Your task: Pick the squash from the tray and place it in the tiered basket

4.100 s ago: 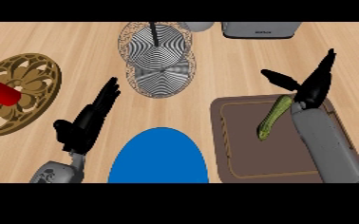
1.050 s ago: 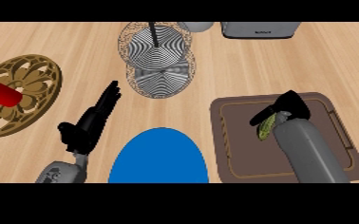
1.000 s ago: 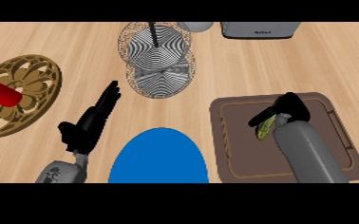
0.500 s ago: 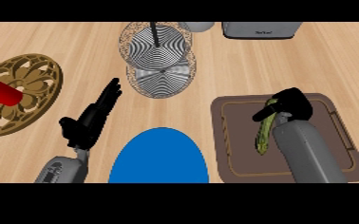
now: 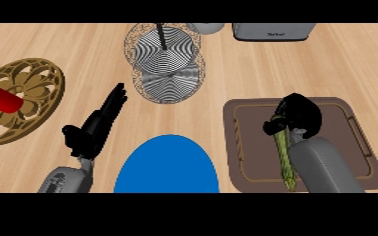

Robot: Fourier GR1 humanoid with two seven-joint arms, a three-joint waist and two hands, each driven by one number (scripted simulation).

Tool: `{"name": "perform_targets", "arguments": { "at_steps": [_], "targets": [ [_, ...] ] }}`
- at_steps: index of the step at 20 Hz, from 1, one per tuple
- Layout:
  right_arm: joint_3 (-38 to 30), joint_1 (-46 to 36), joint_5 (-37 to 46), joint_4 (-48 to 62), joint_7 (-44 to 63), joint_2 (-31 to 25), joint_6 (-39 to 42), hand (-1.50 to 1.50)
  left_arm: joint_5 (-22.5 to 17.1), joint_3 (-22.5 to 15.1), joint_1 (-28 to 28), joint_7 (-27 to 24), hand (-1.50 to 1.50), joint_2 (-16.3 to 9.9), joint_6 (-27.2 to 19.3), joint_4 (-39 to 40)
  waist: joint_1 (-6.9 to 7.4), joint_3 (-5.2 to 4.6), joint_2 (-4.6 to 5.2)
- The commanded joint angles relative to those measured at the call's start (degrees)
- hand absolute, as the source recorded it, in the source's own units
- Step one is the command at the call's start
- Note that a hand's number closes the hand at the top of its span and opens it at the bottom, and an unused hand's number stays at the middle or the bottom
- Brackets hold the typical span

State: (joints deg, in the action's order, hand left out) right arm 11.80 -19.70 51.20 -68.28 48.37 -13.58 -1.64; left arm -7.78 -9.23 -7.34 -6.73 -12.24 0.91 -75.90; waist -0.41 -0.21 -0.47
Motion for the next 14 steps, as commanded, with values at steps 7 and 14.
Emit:
{"name": "perform_targets", "arguments": {
  "at_steps": [7, 14],
  "targets": [
    [-0.98, 7.78, -6.83, -20.52, -15.43, -5.61, -0.89, 1.50, 0.18, -0.02, 1.06, 2.56, 0.00, 0.80, -0.52, -3.42, -0.14, 0.26, 0.08],
    [-1.76, 1.02, -9.81, -38.30, -11.07, -3.33, 2.18, 1.50, 1.60, 0.12, 2.27, -0.39, 0.00, 0.48, 0.26, -0.41, 0.08, 0.16, 0.14]
  ]
}}
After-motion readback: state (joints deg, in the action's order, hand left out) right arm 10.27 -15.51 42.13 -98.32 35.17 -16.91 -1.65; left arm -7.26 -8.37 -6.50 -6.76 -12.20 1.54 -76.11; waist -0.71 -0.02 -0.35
